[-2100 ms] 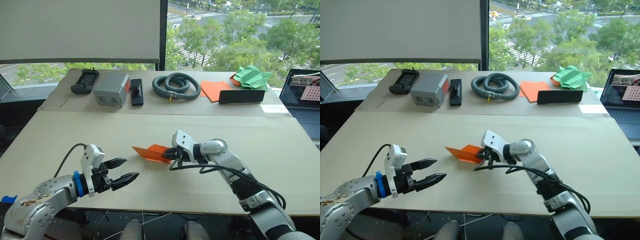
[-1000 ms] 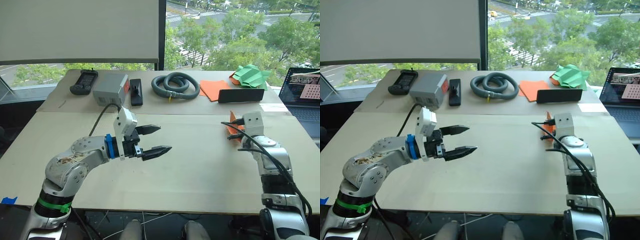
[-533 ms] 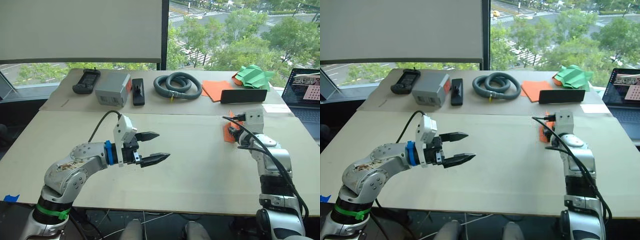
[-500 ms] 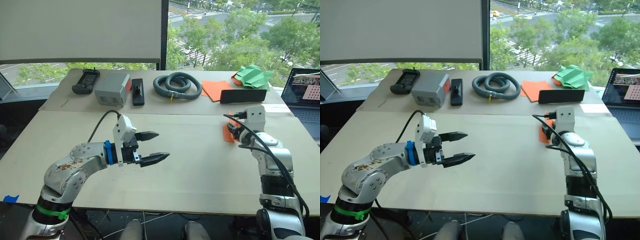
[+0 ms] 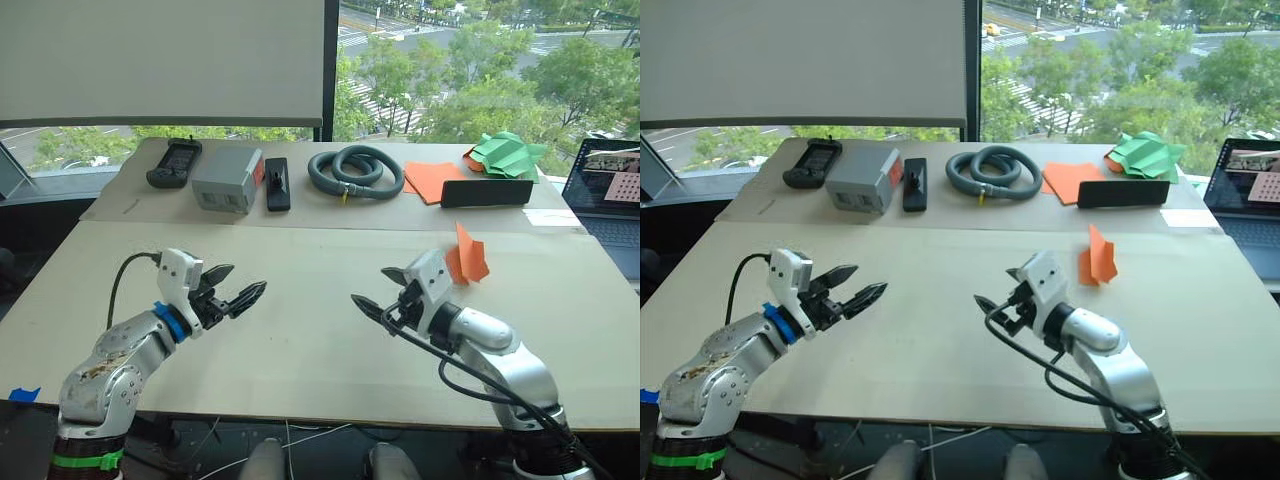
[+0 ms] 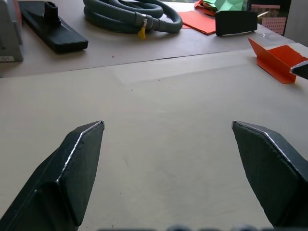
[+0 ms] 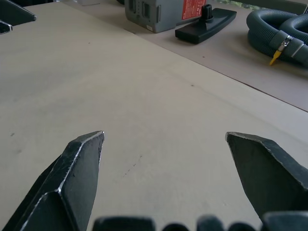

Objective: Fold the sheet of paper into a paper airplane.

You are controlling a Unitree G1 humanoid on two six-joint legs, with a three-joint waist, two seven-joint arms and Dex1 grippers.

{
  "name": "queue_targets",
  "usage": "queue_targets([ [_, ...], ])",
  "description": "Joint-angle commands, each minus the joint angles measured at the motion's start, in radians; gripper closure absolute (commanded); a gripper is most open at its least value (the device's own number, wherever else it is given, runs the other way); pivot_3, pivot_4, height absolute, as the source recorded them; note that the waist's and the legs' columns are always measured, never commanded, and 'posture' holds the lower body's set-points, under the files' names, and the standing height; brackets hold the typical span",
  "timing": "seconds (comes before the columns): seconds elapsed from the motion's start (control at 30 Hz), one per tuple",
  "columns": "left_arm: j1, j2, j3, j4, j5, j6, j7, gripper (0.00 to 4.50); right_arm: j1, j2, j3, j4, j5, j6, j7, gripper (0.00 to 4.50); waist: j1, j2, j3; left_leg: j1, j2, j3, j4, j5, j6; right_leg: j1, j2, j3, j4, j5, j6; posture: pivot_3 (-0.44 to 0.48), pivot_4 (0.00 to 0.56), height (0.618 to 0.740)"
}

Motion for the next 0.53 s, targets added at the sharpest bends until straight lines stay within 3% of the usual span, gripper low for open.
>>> queue_targets([
  [0.03,0.001,-0.005,0.012,0.008,0.035,-0.055,0.007,0.00,0.008,0.000,-0.009,0.009,-0.026,-0.067,-0.018,0.05,0.001,0.000,0.000,0.000,0.000,0.000,0.000,0.000,0.000,0.000,0.000,0.000,0.000,0.000,0.000,0.000,0.150,0.710],
  [0.53,0.000,-0.027,0.004,-0.015,0.034,-0.059,0.005,0.00,0.040,0.005,-0.016,0.018,-0.051,-0.105,-0.061,0.05,-0.002,-0.001,0.000,0.001,0.000,0.001,0.000,0.000,0.000,0.000,0.000,0.001,0.001,0.000,0.000,0.000,0.150,0.710],
])
